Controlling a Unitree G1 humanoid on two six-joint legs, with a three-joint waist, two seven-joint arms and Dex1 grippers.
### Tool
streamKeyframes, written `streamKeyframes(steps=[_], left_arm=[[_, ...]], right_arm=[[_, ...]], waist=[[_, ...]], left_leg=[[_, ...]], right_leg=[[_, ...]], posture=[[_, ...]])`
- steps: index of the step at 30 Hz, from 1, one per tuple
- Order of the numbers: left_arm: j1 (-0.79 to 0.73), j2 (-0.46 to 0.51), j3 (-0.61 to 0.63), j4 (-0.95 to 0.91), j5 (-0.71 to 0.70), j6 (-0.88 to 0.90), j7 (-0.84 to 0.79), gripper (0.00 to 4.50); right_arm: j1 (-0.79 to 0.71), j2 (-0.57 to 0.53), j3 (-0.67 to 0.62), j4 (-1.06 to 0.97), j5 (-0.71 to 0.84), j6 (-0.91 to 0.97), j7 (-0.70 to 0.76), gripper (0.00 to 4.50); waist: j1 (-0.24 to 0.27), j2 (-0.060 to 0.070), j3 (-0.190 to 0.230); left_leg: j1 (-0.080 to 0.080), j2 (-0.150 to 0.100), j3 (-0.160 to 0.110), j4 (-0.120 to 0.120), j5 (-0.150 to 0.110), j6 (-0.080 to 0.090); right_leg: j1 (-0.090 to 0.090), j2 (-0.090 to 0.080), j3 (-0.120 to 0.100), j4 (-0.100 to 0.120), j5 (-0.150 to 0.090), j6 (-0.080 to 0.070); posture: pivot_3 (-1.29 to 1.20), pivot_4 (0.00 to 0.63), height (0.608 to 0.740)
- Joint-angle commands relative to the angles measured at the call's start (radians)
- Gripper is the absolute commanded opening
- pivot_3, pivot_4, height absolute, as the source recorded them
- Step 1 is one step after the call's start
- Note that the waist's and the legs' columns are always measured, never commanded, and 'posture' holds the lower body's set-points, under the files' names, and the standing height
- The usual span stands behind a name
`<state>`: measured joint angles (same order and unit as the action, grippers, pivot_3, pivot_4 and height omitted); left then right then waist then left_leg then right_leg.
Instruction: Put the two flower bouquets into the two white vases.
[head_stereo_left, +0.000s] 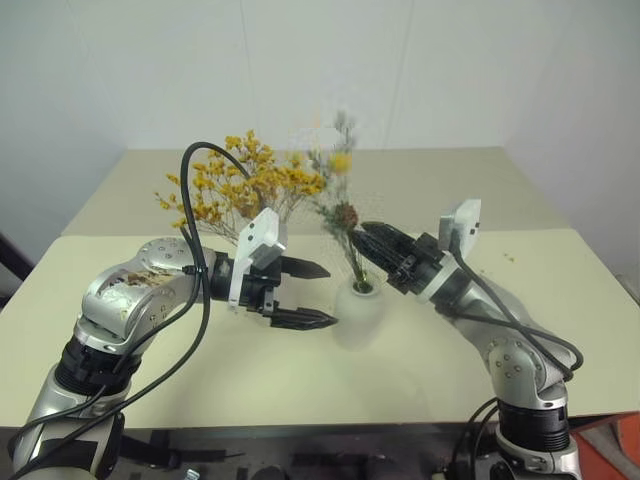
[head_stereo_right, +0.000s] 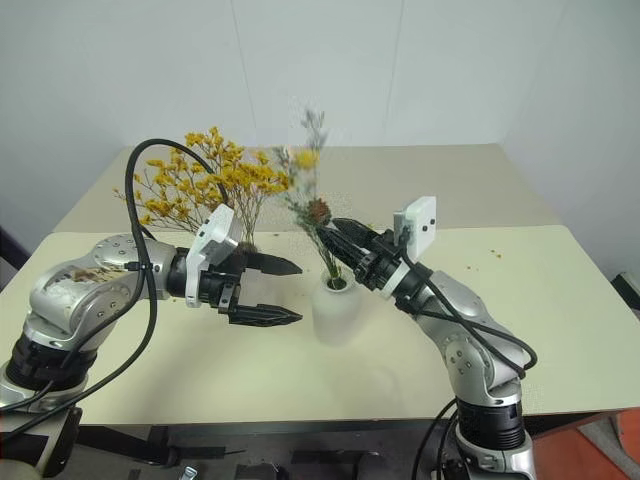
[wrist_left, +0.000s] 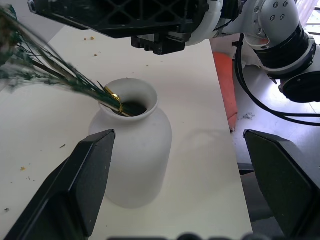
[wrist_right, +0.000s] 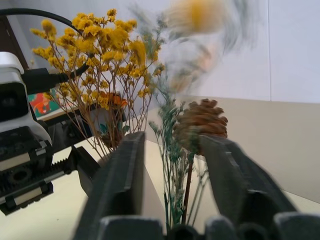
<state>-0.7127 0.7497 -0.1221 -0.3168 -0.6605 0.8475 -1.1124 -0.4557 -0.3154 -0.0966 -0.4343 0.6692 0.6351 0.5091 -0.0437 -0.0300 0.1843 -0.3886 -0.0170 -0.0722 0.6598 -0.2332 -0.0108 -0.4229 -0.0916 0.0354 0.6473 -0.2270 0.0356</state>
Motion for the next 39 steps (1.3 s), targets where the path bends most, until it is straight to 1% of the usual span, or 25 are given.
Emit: streamKeyframes(steps=[1, 3, 4, 9, 12, 16, 19, 24, 27, 32, 39], left_arm=[[-0.017, 0.008, 0.011, -0.013, 0.008, -0.027, -0.011, 4.50], [-0.019, 0.008, 0.010, -0.011, 0.010, -0.028, -0.013, 4.50], [-0.019, 0.008, 0.011, -0.012, 0.011, -0.028, -0.013, 4.50], [-0.020, 0.007, 0.012, -0.010, 0.017, -0.029, -0.017, 4.50], [-0.022, 0.004, 0.012, -0.013, 0.018, -0.027, -0.015, 4.50], [-0.028, -0.005, 0.007, -0.004, 0.026, -0.029, -0.010, 4.50], [-0.041, -0.051, -0.006, 0.028, 0.051, -0.028, 0.035, 4.50], [-0.111, -0.168, -0.037, 0.104, 0.100, 0.018, 0.158, 4.50], [-0.132, -0.198, -0.056, 0.113, 0.115, 0.036, 0.184, 4.50], [-0.133, -0.217, -0.038, 0.111, 0.100, 0.021, 0.181, 4.50], [-0.081, -0.208, 0.020, 0.080, 0.057, -0.093, 0.082, 4.50]], right_arm=[[0.004, -0.046, -0.060, -0.026, 0.021, -0.049, 0.041, 3.50], [0.013, -0.077, -0.077, -0.016, 0.036, -0.053, 0.074, 4.20], [0.019, -0.094, -0.085, -0.012, 0.044, -0.052, 0.095, 4.43], [0.026, -0.130, -0.101, 0.014, 0.056, -0.051, 0.134, 4.43], [-0.002, -0.136, -0.117, 0.057, 0.111, 0.030, 0.110, 4.43], [-0.033, -0.172, -0.105, 0.106, 0.134, 0.093, 0.116, 4.43], [-0.043, -0.173, -0.109, 0.117, 0.130, 0.083, 0.115, 4.43], [-0.050, -0.162, -0.111, 0.113, 0.128, 0.074, 0.107, 4.43], [-0.046, -0.158, -0.113, 0.100, 0.132, 0.075, 0.100, 4.43], [-0.033, -0.158, -0.125, 0.081, 0.142, 0.074, 0.088, 4.43], [-0.016, -0.164, -0.128, 0.081, 0.153, 0.070, 0.079, 4.43]], waist=[[0.001, 0.000, 0.000], [0.001, 0.000, 0.000], [0.000, 0.000, 0.000], [-0.002, 0.000, 0.000], [-0.001, 0.000, 0.000], [0.001, 0.000, 0.000], [0.002, 0.000, 0.000], [0.006, 0.000, 0.000], [0.005, 0.000, 0.000], [-0.001, 0.000, 0.000], [0.000, 0.000, 0.000]], left_leg=[[0.000, 0.000, 0.000, 0.000, 0.000, 0.000], [0.000, 0.000, 0.000, 0.000, 0.000, 0.000], [0.000, 0.000, 0.000, 0.000, 0.000, 0.000], [0.000, 0.000, 0.000, 0.000, 0.000, 0.000], [0.001, 0.000, 0.000, 0.000, 0.000, 0.000], [0.000, 0.000, 0.000, 0.000, 0.000, 0.000], [0.000, 0.000, 0.000, 0.000, 0.000, 0.000], [0.000, 0.000, 0.000, 0.001, 0.000, 0.000], [-0.001, 0.000, 0.000, 0.001, 0.000, 0.000], [0.000, 0.000, 0.000, 0.001, 0.000, 0.000], [0.000, 0.000, 0.000, 0.001, 0.000, 0.000]], right_leg=[[0.000, 0.000, 0.000, 0.000, 0.000, 0.000], [0.000, 0.000, 0.000, 0.000, 0.000, 0.000], [0.000, 0.000, 0.000, 0.000, 0.000, 0.000], [0.001, 0.000, 0.000, 0.000, 0.000, 0.000], [0.001, 0.000, 0.000, 0.000, 0.000, 0.000], [0.001, 0.000, 0.000, 0.000, 0.000, 0.000], [0.001, 0.000, 0.000, 0.000, 0.000, 0.000], [0.001, 0.000, 0.000, 0.000, 0.000, 0.000], [0.001, 0.000, 0.000, 0.000, 0.000, 0.000], [0.000, 0.000, 0.001, 0.000, 0.000, 0.000], [0.000, 0.000, 0.000, 0.000, 0.000, 0.000]], posture=[[0.00, 0.150, 0.740], [0.00, 0.150, 0.740], [0.00, 0.150, 0.740], [0.00, 0.150, 0.740], [0.00, 0.150, 0.740], [0.00, 0.150, 0.740], [0.00, 0.150, 0.740], [0.00, 0.150, 0.740], [0.00, 0.150, 0.740], [0.00, 0.150, 0.740], [0.00, 0.150, 0.740]])
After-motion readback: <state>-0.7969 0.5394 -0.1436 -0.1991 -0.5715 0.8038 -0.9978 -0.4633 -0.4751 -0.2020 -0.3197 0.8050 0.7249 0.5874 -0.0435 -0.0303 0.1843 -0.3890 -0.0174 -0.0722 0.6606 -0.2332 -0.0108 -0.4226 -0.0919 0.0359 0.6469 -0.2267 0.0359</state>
